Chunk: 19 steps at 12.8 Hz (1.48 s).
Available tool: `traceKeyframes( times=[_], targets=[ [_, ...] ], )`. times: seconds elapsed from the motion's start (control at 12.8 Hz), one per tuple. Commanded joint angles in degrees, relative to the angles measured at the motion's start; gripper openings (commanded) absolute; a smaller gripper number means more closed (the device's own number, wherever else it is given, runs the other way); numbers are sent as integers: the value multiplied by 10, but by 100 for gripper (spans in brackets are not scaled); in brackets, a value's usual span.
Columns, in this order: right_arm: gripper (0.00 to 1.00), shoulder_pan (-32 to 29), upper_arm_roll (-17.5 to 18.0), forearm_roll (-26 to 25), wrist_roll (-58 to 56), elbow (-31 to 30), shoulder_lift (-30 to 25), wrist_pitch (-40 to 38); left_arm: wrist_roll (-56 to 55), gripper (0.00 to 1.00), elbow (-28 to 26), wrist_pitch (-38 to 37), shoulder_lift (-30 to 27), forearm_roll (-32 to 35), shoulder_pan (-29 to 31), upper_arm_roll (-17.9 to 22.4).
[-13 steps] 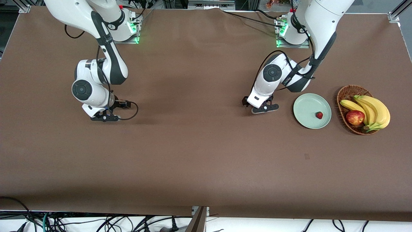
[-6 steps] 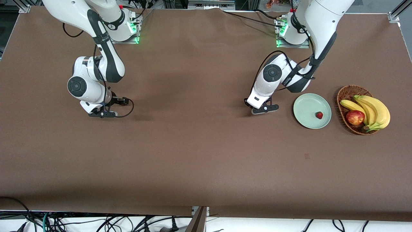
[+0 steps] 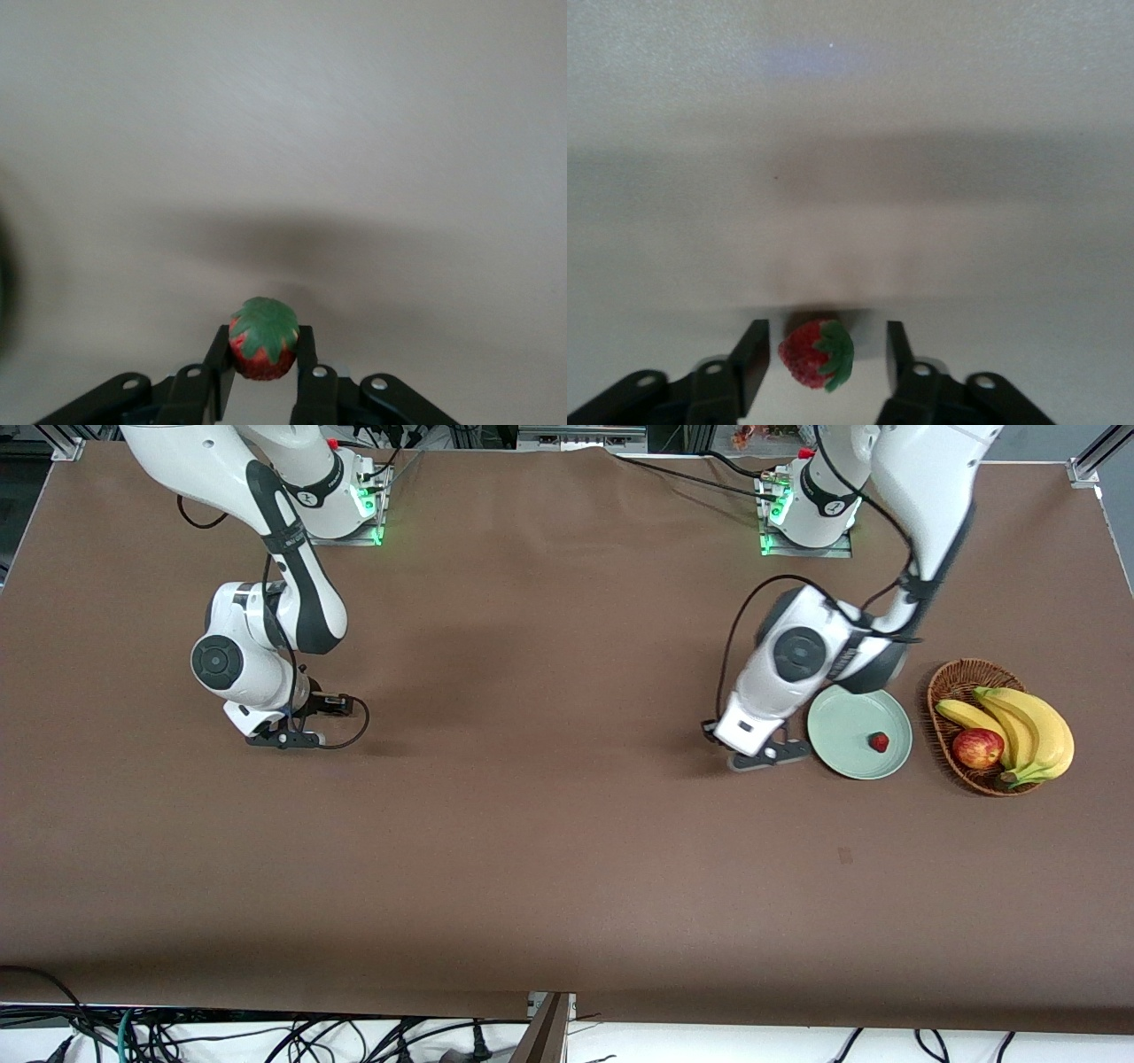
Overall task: Collect all strawberries into plate
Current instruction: 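Place the strawberry on the plate while the right gripper lifts the last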
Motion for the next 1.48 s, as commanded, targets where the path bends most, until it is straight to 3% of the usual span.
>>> traceKeyframes(
  times=[0.0,0.23,0.39,0.55,0.78,1.01,1.17,1.25,1.33,1.4],
  targets=[
    [40,-4,1,22,-24,-10,-3,11,202,10,-5,-77,-63,-90,-1,92],
    [19,-3,3,31,-22,-8,-8,7,346,10,-25,-87,-67,-92,-10,185],
    [18,-1,7,37,-17,-1,-10,6,409,10,-55,-55,-63,-109,-10,219],
    [18,3,18,55,-17,23,-10,0,428,10,-111,30,-56,-117,-10,222],
    [19,10,43,80,33,88,-2,-42,431,12,-136,79,-35,-117,-10,223],
    [19,23,90,81,158,186,39,-67,442,37,-139,84,-30,-116,-9,223],
    [19,23,138,81,252,256,76,-70,443,44,-135,80,-33,-116,-9,225],
    [19,24,164,81,308,295,98,-70,444,86,-134,80,-34,-115,-9,226],
    [20,25,188,80,365,334,120,-69,443,100,-130,78,-37,-110,-10,226],
    [21,33,202,80,419,368,142,-69,439,100,-120,66,-48,-110,-10,225]
  ],
)
